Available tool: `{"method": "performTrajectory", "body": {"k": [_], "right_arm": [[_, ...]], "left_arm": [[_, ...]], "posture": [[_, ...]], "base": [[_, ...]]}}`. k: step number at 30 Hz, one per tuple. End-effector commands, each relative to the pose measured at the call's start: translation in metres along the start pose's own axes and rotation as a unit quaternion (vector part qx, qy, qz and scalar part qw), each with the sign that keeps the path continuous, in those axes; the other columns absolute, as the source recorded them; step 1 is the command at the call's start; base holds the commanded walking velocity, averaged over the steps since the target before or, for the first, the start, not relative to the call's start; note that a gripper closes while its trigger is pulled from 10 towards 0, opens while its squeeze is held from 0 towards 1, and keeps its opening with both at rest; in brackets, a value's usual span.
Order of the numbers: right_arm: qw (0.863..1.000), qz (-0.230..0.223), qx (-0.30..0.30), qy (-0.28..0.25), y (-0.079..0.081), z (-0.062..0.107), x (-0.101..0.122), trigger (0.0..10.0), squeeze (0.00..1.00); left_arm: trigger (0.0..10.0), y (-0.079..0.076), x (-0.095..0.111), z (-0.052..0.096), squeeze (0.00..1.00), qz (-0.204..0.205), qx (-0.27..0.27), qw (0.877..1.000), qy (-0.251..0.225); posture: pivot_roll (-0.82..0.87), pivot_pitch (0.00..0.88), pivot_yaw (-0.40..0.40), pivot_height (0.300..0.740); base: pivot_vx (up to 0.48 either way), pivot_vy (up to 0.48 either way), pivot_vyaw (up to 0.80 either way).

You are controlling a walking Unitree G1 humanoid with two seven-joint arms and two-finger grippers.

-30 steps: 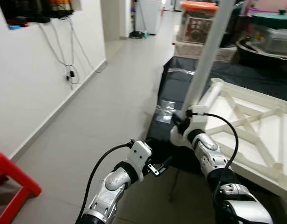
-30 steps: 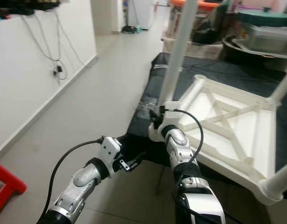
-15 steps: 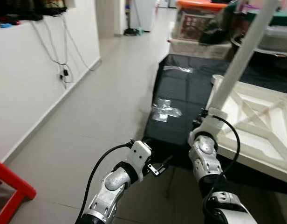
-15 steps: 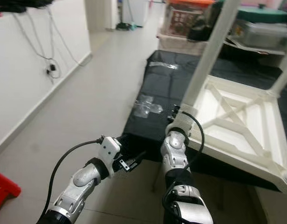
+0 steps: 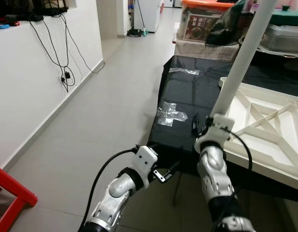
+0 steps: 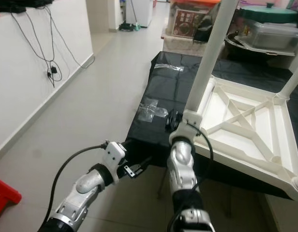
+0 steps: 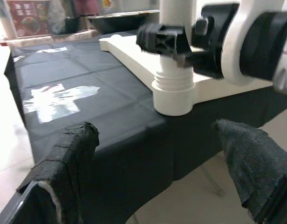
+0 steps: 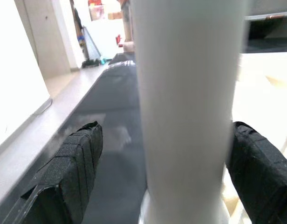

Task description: Building children table

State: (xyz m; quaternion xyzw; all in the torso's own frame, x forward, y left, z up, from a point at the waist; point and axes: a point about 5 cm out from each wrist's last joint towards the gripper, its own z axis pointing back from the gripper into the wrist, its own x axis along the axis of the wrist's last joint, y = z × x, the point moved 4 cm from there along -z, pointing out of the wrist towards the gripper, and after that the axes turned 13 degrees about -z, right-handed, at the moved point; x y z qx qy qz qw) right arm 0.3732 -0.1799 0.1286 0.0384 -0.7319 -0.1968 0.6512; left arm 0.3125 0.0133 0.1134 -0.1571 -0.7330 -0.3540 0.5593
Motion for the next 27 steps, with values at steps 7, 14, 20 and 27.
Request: {"method": "performTrajectory", "body": {"k": [7,14,20,27], "right_arm": [[1.0,0.017,0.015,0.002,-0.019,0.037,0.0,10.0,0.0],[1.0,0.012,0.016,0.007,-0.016,0.049,-0.006,10.0,0.0],[1.0,0.007,0.022,0.01,-0.011,0.047,-0.006,10.0,0.0],[1.0,0.005,0.025,0.009,-0.011,0.047,-0.002,10.0,0.0]], "left_arm": [[10.0,-0.003,0.0,0.001,0.0,0.001,-0.006,1.0,0.002],[10.0,-0.003,-0.001,0.001,0.0,0.0,-0.006,1.0,0.003],[10.0,-0.002,-0.002,0.002,0.0,-0.001,-0.006,1.0,0.004],[10.0,-0.002,-0.002,0.002,0.0,-0.002,-0.007,1.0,0.005]], "posture": [[0.09,0.0,-0.065,0.74],[0.09,0.0,-0.068,0.74],[0.1,0.0,-0.07,0.74],[0.1,0.0,-0.069,0.74]], "base": [[0.0,0.0,0.0],[0.0,0.0,-0.8],[0.0,0.0,-0.8],[0.0,0.0,-0.8]]}}
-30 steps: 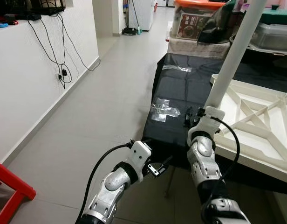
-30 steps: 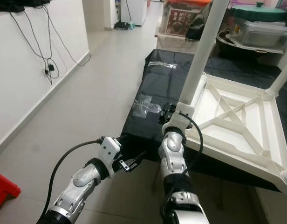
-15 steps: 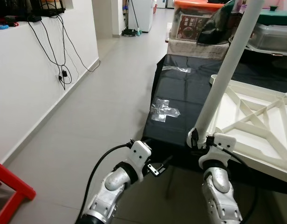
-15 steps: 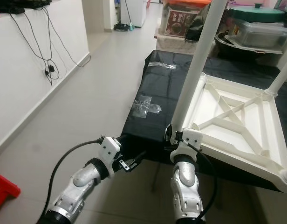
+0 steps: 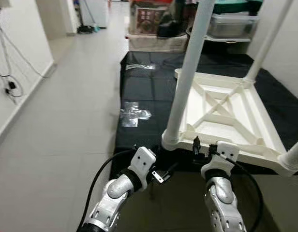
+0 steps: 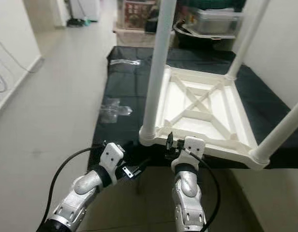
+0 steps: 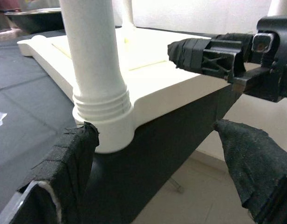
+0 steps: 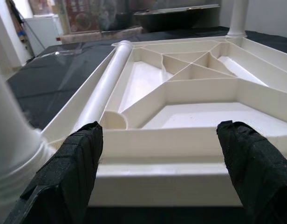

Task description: Building children table

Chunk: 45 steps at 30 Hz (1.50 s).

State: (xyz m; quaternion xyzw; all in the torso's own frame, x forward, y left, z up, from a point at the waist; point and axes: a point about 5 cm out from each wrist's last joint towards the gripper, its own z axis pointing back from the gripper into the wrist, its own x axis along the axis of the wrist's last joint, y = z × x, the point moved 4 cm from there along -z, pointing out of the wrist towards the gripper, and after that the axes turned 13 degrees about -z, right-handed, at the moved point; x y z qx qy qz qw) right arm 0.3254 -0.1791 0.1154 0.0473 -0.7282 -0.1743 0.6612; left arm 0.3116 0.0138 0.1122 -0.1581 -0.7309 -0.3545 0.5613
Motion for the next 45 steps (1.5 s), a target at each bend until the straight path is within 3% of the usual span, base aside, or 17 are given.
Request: {"method": "performTrajectory", "body": {"k": [1,9,18,23,26,27,28,29,31,32,34,35,36,41,45], "right_arm": [[1.0,-0.003,0.007,-0.003,0.003,0.0,0.005,10.0,0.0],[1.0,-0.006,0.021,-0.006,0.009,0.0,0.007,10.0,0.0],[1.0,-0.001,0.025,-0.007,0.008,-0.005,0.01,10.0,0.0],[0.999,-0.007,0.048,0.01,0.008,-0.01,0.009,10.0,0.0],[0.995,-0.012,0.088,0.047,0.004,-0.018,0.007,10.0,0.0],[0.99,-0.016,0.117,0.075,0.003,-0.02,0.003,10.0,0.0],[0.981,0.014,0.156,0.113,0.002,-0.021,-0.004,10.0,0.0],[0.981,0.014,0.156,0.113,0.002,-0.021,-0.004,10.0,0.0],[0.959,0.064,0.216,0.174,-0.002,-0.016,-0.017,10.0,0.0],[0.959,0.064,0.216,0.174,-0.002,-0.016,-0.017,10.0,0.0],[0.93,0.089,0.283,0.215,0.0,-0.012,-0.021,10.0,0.0],[0.93,0.089,0.283,0.215,0.0,-0.012,-0.021,10.0,0.0],[0.909,0.096,0.336,0.229,0.007,-0.014,-0.016,10.0,0.0],[0.896,0.099,0.367,0.23,0.016,-0.021,-0.01,10.0,0.0],[0.902,0.098,0.362,0.215,0.022,-0.036,-0.002,10.0,0.0]], "left_arm": [[10.0,-0.002,-0.001,0.001,0.0,-0.003,-0.006,1.0,0.003],[10.0,-0.002,-0.001,0.0,0.0,-0.003,-0.006,1.0,0.004],[10.0,-0.002,0.0,0.0,0.0,-0.002,-0.004,1.0,0.003],[10.0,-0.002,0.0,0.0,0.0,-0.002,-0.003,1.0,0.003],[10.0,-0.002,0.001,0.0,0.0,-0.002,-0.002,1.0,0.002],[10.0,-0.002,0.001,0.0,0.0,-0.003,-0.001,1.0,0.001],[10.0,-0.001,0.001,0.0,0.0,-0.003,0.0,1.0,0.001],[10.0,-0.001,0.001,0.0,0.0,-0.003,0.0,1.0,0.001],[10.0,0.002,0.002,0.001,0.0,-0.004,0.011,1.0,-0.001],[10.0,0.002,0.002,0.001,0.0,-0.004,0.011,1.0,-0.001],[10.0,0.007,0.003,0.002,0.0,-0.006,0.025,1.0,-0.001],[10.0,0.007,0.003,0.002,0.0,-0.006,0.025,1.0,-0.001],[10.0,0.007,0.003,0.003,0.0,-0.006,0.026,1.0,-0.001],[10.0,0.007,0.004,0.005,0.0,-0.007,0.025,1.0,-0.003],[10.0,0.008,0.007,0.009,0.0,-0.012,0.031,0.999,-0.007]], "posture": [[0.1,0.0,-0.069,0.74],[0.1,0.0,-0.071,0.74],[0.1,0.0,-0.068,0.74],[0.1,0.0,-0.068,0.74],[0.1,0.0,-0.07,0.74],[0.1,0.0,-0.07,0.74],[0.1,0.0,-0.07,0.74],[0.1,0.0,-0.07,0.74],[0.1,0.0,-0.068,0.74],[0.1,0.0,-0.068,0.74],[0.1,0.0,-0.072,0.74],[0.1,0.0,-0.072,0.74],[0.1,0.0,-0.071,0.74],[0.11,0.0,-0.075,0.74],[0.12,0.0,-0.079,0.74]], "base": [[0.0,0.0,-0.8],[0.0,0.0,-0.8],[0.0,0.0,0.0],[0.0,0.0,0.0],[0.0,0.0,0.0],[0.0,0.0,0.0],[0.0,0.0,0.0],[0.0,0.0,0.0],[0.0,0.0,0.0],[0.0,0.0,0.0],[0.0,0.0,0.0],[0.0,0.0,0.0],[0.0,0.0,0.0],[0.0,0.0,0.0],[0.0,0.0,0.0]]}}
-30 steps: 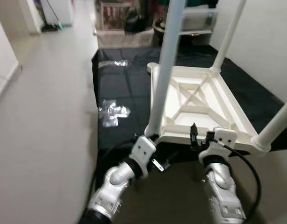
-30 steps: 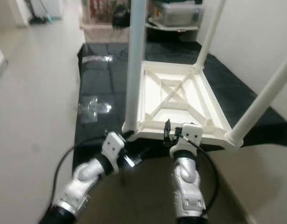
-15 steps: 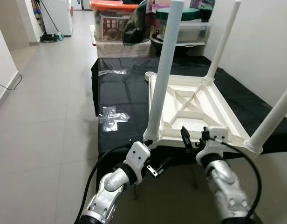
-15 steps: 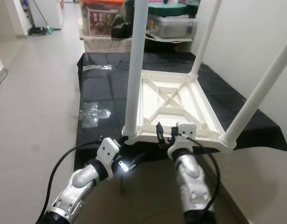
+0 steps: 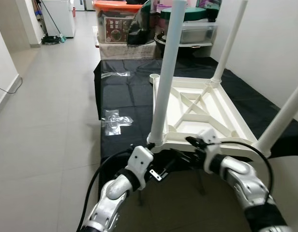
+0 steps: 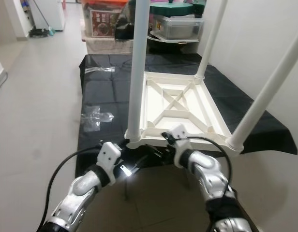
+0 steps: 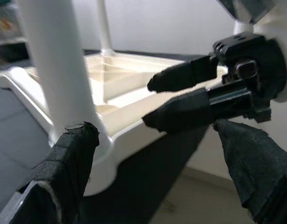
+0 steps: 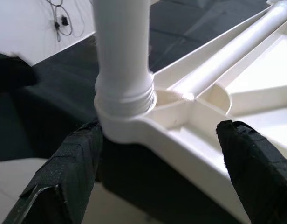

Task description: Building children table

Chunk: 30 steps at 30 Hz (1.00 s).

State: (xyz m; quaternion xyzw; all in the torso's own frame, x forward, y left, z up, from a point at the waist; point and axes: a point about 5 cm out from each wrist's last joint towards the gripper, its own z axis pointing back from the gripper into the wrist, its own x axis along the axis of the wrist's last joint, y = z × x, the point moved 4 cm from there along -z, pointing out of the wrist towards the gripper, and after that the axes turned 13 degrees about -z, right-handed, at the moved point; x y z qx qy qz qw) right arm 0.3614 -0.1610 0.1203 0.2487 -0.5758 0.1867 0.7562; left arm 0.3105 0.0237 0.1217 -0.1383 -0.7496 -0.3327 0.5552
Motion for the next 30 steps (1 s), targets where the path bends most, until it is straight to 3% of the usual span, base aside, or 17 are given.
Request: {"method": "performTrajectory", "body": {"k": [1,6,7,8,13,18,22,30], "right_arm": [[1.0,-0.004,-0.004,-0.014,-0.005,-0.005,0.01,10.0,1.0],[1.0,-0.005,-0.006,-0.026,-0.003,-0.014,0.019,10.0,1.0],[0.999,-0.008,-0.008,-0.03,-0.003,-0.017,0.021,10.0,0.31],[0.999,-0.012,-0.008,-0.034,-0.002,-0.019,0.022,10.0,0.0],[0.999,-0.022,0.018,-0.036,0.008,-0.026,0.023,10.0,0.0],[0.999,-0.022,0.024,-0.038,0.011,-0.029,0.024,10.0,0.0],[0.996,-0.04,0.031,-0.075,0.017,-0.046,0.048,10.0,0.0],[0.992,-0.058,0.047,-0.103,0.026,-0.061,0.072,10.0,0.0]], "left_arm": [[10.0,0.004,-0.001,0.008,0.0,-0.013,0.013,1.0,0.01],[10.0,0.019,-0.006,0.026,0.0,-0.032,0.062,0.997,0.035],[10.0,0.026,-0.011,0.035,0.0,-0.035,0.087,0.994,0.053],[10.0,0.033,-0.014,0.043,0.0,-0.038,0.109,0.991,0.067],[10.0,0.041,-0.018,0.06,0.0,-0.035,0.145,0.985,0.089],[10.0,0.04,-0.017,0.063,0.0,-0.032,0.144,0.985,0.09],[10.0,0.029,-0.014,0.067,0.0,-0.022,0.123,0.988,0.096],[10.0,0.021,-0.01,0.07,0.0,-0.019,0.111,0.989,0.098]], "posture": [[0.13,0.0,-0.087,0.74],[0.14,0.0,-0.091,0.74],[0.15,0.0,-0.096,0.74],[0.15,0.0,-0.097,0.74],[0.16,0.0,-0.108,0.74],[0.17,0.0,-0.116,0.74],[0.18,0.0,-0.118,0.74],[0.18,0.0,-0.13,0.74]], "base": [[0.0,0.0,0.0],[0.0,0.0,0.0],[0.0,0.0,0.0],[0.0,0.0,0.0],[0.0,0.0,0.0],[0.0,0.0,0.0],[0.0,0.0,0.0],[0.0,0.0,0.0]]}}
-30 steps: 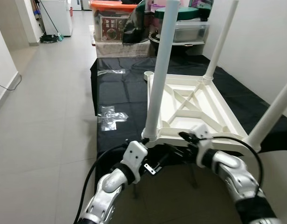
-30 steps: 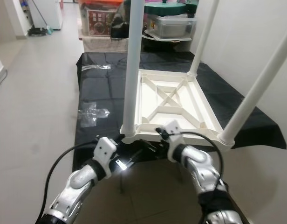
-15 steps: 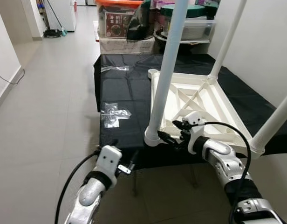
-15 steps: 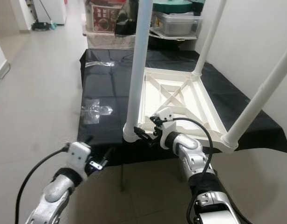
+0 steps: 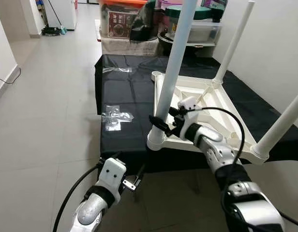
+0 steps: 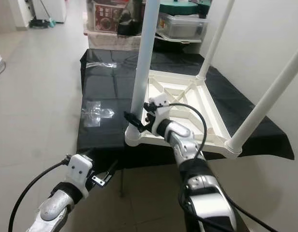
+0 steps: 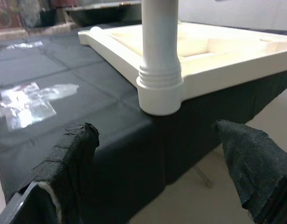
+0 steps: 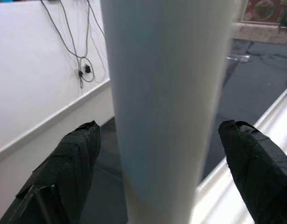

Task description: Building children table

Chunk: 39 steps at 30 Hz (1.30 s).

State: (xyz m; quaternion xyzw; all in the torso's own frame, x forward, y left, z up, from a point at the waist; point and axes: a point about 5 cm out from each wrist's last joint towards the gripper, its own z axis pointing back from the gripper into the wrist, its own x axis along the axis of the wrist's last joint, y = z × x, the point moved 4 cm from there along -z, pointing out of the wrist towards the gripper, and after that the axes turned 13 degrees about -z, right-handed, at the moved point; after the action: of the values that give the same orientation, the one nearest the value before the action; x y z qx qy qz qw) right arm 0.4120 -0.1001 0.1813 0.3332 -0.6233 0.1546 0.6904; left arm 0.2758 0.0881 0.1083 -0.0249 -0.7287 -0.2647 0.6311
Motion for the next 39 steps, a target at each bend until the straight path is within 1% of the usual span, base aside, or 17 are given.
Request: {"method": "performTrajectory", "body": {"k": [1,6,7,8,9,17,21,24,26,28,29,31,34,36,37,38,39], "right_arm": [[1.0,-0.01,-0.005,-0.006,-0.002,-0.001,0.001,10.0,0.0],[1.0,-0.028,0.008,-0.009,0.005,-0.012,0.004,10.0,0.0],[0.999,-0.04,0.017,-0.009,0.008,-0.015,0.003,8.4,0.0],[0.999,-0.04,0.017,-0.009,0.008,-0.015,0.003,8.4,0.0],[0.998,-0.047,0.027,-0.007,0.012,-0.018,0.002,0.0,0.0],[0.998,-0.057,0.016,-0.012,0.013,-0.021,-0.006,0.0,0.0],[0.995,-0.048,-0.087,-0.026,-0.009,-0.016,-0.008,0.0,0.0],[0.953,-0.061,-0.291,-0.062,-0.049,0.008,-0.014,0.0,0.0],[0.953,-0.061,-0.291,-0.062,-0.049,0.008,-0.014,0.0,0.0],[0.906,-0.073,-0.407,-0.092,-0.065,0.03,-0.019,0.0,0.0],[0.881,-0.086,-0.453,-0.11,-0.065,0.039,-0.022,0.0,0.0],[0.859,-0.099,-0.485,-0.128,-0.061,0.044,-0.024,0.0,0.0],[0.838,-0.12,-0.512,-0.149,-0.052,0.046,-0.025,0.0,0.0],[0.84,-0.128,-0.504,-0.156,-0.043,0.039,-0.023,0.0,0.0],[0.842,-0.132,-0.498,-0.16,-0.038,0.033,-0.023,6.2,0.0],[0.842,-0.132,-0.498,-0.16,-0.038,0.033,-0.023,6.2,0.0],[0.862,-0.131,-0.461,-0.165,-0.027,0.02,-0.019,10.0,0.0]], "left_arm": [[10.0,-0.002,0.001,0.002,0.0,0.0,-0.007,1.0,0.001],[10.0,-0.005,0.002,0.003,0.0,0.0,-0.009,1.0,0.003],[10.0,-0.006,0.002,0.004,0.0,0.0,-0.01,1.0,0.004],[10.0,-0.006,0.002,0.004,0.0,0.0,-0.01,1.0,0.004],[10.0,-0.006,0.003,0.005,0.0,0.001,-0.012,1.0,0.004],[10.0,-0.008,0.003,0.003,0.0,0.002,-0.014,1.0,0.004],[10.0,-0.009,0.003,0.001,0.0,0.001,-0.016,1.0,0.004],[10.0,-0.009,0.002,-0.001,0.0,0.001,-0.02,1.0,0.004],[10.0,-0.009,0.002,-0.001,0.0,0.001,-0.02,1.0,0.004],[10.0,-0.009,0.001,-0.004,0.0,0.001,-0.023,1.0,0.003],[10.0,-0.009,0.001,-0.006,0.0,-0.001,-0.025,1.0,0.002],[10.0,-0.01,0.001,-0.007,0.0,-0.003,-0.028,1.0,0.0],[10.0,-0.01,0.002,-0.01,0.0,-0.006,-0.03,1.0,-0.002],[10.0,-0.01,0.001,-0.011,0.0,-0.006,-0.031,1.0,-0.002],[10.0,-0.01,0.001,-0.011,0.0,-0.007,-0.031,1.0,-0.002],[10.0,-0.01,0.001,-0.011,0.0,-0.007,-0.031,1.0,-0.002],[10.0,-0.01,0.001,-0.012,0.0,-0.007,-0.031,0.999,-0.002]], "posture": [[0.18,0.0,-0.135,0.74],[0.19,0.0,-0.144,0.74],[0.19,0.0,-0.15,0.74],[0.19,0.0,-0.15,0.74],[0.19,0.0,-0.152,0.74],[0.19,0.0,-0.154,0.74],[0.18,0.0,-0.146,0.74],[0.17,0.0,-0.132,0.74],[0.17,0.0,-0.132,0.74],[0.16,0.0,-0.122,0.74],[0.16,0.0,-0.117,0.74],[0.16,0.0,-0.117,0.74],[0.16,0.0,-0.117,0.74],[0.16,0.0,-0.118,0.74],[0.16,0.0,-0.118,0.74],[0.16,0.0,-0.118,0.74],[0.16,0.0,-0.119,0.74]], "base": [[0.0,0.0,0.0],[0.0,0.0,0.0],[0.0,0.0,0.0],[0.0,0.0,0.0],[0.0,0.0,0.0],[0.0,0.0,0.0],[0.0,0.0,0.0],[0.0,0.0,0.0],[0.0,0.0,0.0],[0.0,0.0,0.0],[0.0,0.0,0.0],[0.0,0.0,0.0],[0.0,0.0,0.0],[0.0,0.0,0.0],[0.0,0.0,0.0],[0.0,0.0,0.0],[0.0,0.0,0.0]]}}
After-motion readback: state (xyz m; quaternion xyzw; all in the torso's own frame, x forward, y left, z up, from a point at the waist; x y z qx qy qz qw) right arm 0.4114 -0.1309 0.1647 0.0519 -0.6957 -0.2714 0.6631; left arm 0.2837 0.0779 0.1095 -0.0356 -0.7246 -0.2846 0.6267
